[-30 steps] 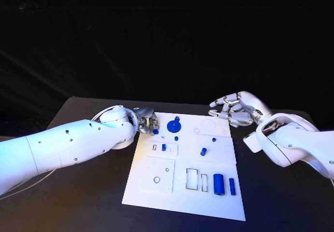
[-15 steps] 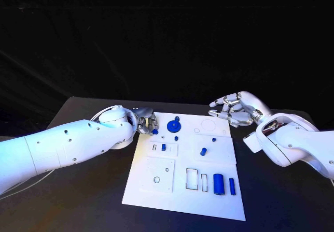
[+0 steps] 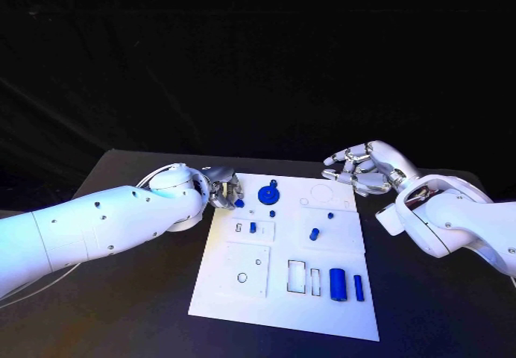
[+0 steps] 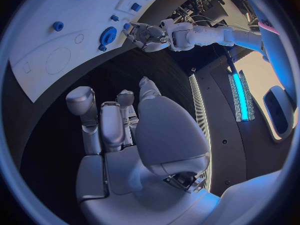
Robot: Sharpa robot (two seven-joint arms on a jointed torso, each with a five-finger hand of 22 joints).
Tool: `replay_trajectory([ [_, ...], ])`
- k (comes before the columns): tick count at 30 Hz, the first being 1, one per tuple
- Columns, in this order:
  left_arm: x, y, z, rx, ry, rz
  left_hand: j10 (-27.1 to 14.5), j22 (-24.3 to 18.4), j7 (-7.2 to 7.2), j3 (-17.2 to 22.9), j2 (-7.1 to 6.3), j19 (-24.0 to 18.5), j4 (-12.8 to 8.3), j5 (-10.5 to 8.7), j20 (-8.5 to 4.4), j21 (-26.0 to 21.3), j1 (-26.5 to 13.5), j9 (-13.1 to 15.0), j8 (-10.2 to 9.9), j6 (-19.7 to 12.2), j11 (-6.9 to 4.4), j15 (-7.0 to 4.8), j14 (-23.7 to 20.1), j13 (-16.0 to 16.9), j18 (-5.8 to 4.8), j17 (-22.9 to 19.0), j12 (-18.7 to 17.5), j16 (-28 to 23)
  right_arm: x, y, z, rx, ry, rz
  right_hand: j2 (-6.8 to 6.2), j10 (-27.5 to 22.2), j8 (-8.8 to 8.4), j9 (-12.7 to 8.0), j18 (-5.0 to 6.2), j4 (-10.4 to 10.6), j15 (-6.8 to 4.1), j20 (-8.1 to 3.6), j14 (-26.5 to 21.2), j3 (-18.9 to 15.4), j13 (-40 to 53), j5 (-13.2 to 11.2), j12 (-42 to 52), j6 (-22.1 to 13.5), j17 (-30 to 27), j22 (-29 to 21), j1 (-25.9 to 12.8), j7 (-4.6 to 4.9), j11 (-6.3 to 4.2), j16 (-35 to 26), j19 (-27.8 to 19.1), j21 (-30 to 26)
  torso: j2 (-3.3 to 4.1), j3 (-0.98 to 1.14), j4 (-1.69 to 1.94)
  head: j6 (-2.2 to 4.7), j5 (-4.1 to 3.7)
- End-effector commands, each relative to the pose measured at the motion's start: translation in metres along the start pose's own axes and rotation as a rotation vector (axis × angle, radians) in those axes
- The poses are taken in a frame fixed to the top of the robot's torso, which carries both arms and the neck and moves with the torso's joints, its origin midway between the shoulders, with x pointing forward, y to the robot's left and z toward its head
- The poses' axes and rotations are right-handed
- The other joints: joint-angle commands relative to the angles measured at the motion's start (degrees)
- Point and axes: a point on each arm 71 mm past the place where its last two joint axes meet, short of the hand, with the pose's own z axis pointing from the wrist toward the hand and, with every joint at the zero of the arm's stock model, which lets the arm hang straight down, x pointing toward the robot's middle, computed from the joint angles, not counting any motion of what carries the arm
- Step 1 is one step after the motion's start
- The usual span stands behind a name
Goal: Assemble the parts on the task board
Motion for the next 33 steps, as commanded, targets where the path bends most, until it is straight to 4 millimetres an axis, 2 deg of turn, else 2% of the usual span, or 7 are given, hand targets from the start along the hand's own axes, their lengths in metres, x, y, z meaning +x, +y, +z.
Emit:
replay_trajectory([
  [1,-0.002,-0.001,-0.002,0.016,-0.030,-0.033,-0.25,-0.05,0.10,-0.09,-0.96,0.06,0.59,-0.17,0.04,0.19,-1.67,-0.24,-0.49,-1.03,0.14,0.45,1.75,0.26,-0.84,8.21,0.52,0.26,0.000,0.001,0.000,-0.011,0.003,-0.008,0.38,-0.31,0.21,0.05,1.10,-0.10,-0.02,-0.12,-0.07,-0.10,-0.05,0.19,0.21,-0.36,-0.05,-0.05,0.04,-0.02,-0.18,-0.12,0.14,-0.28,0.00,-0.01,-0.02,0.06,0.00],
  [5,-0.006,0.003,-0.006,0.008,-0.053,-0.064,-0.39,-0.42,0.72,-1.58,-2.06,-0.20,2.35,-0.17,0.25,-0.14,-5.49,-0.57,-0.52,-2.32,0.29,0.63,1.59,0.41,-0.76,7.95,1.08,0.08,0.000,0.000,0.000,-0.010,0.001,-0.009,0.38,-0.31,0.21,0.05,1.10,-0.10,-0.02,-0.12,-0.07,-0.10,-0.05,0.19,0.21,-0.36,-0.05,-0.05,0.04,-0.02,-0.18,-0.12,0.14,-0.28,-0.08,0.03,-0.03,0.16,0.04],
  [11,-0.014,0.013,-0.012,-0.047,-0.045,-0.079,0.12,-1.16,2.46,-3.29,-1.78,-0.56,5.08,-0.17,0.69,-0.82,-9.54,-0.16,0.85,-0.97,1.15,1.23,1.39,0.01,-0.62,7.52,1.27,-0.23,-0.002,-0.002,0.000,-0.004,-0.003,-0.012,0.37,-0.28,0.21,0.05,1.09,-0.10,-0.01,-0.12,-0.06,-0.12,0.00,0.20,0.27,-0.38,0.00,-0.05,0.05,-0.01,-0.18,-0.09,0.15,-0.29,-0.07,0.05,0.04,0.38,0.16],
  [13,-0.016,0.015,-0.013,-0.069,-0.029,-0.072,0.92,-1.26,3.10,-4.40,-1.51,-0.52,7.11,-0.13,1.18,-0.93,-12.25,0.28,1.97,0.22,2.29,2.08,1.49,-0.13,-0.69,7.58,1.52,-0.17,-0.003,-0.002,0.000,-0.003,-0.003,-0.013,0.37,-0.28,0.21,0.05,1.09,-0.10,-0.01,-0.12,-0.06,-0.12,0.00,0.20,0.28,-0.38,0.00,-0.05,0.05,-0.01,-0.18,-0.09,0.15,-0.29,-0.07,0.07,0.00,0.46,0.23],
  [17,-0.018,0.016,-0.014,-0.105,0.009,-0.055,3.05,-0.26,3.27,-6.80,-0.88,0.45,10.36,-0.16,1.86,-0.21,-17.71,1.31,4.58,2.65,2.59,2.52,2.21,-0.07,-0.86,8.45,2.66,0.54,-0.003,-0.003,0.000,-0.001,-0.002,-0.013,0.37,-0.28,0.21,0.05,1.09,-0.10,-0.01,-0.12,-0.06,-0.12,0.00,0.20,0.28,-0.38,0.00,-0.05,0.05,-0.01,-0.18,-0.09,0.15,-0.29,0.00,0.02,-0.07,0.44,0.25],
  [23,-0.016,0.007,-0.010,-0.170,0.075,-0.019,7.15,5.94,1.68,-12.67,-0.90,5.10,10.39,-0.12,1.10,4.51,-24.51,3.34,8.76,5.36,1.18,1.32,5.12,0.94,-2.23,13.22,4.91,4.10,-0.002,-0.003,0.000,0.000,0.001,-0.013,0.37,-0.28,0.21,0.05,1.09,-0.10,-0.01,-0.12,-0.06,-0.12,0.00,0.20,0.28,-0.38,0.00,-0.05,0.05,-0.01,-0.18,-0.09,0.15,-0.29,0.03,-0.01,-0.05,0.37,0.29],
  [33,-0.019,-0.005,0.002,-0.292,0.102,0.043,11.26,8.96,1.12,-19.41,0.35,7.13,10.60,-0.15,0.23,6.76,-26.48,5.70,11.67,4.62,0.56,0.62,6.03,5.60,-2.95,15.09,7.72,5.42,0.000,-0.002,0.002,-0.002,0.007,-0.011,0.39,-0.24,0.22,0.05,1.07,-0.10,-0.02,-0.12,-0.04,-0.12,0.03,0.23,0.32,-0.37,0.05,0.01,0.07,-0.02,-0.19,-0.07,0.21,-0.22,0.04,0.06,-0.03,0.11,0.51],
])
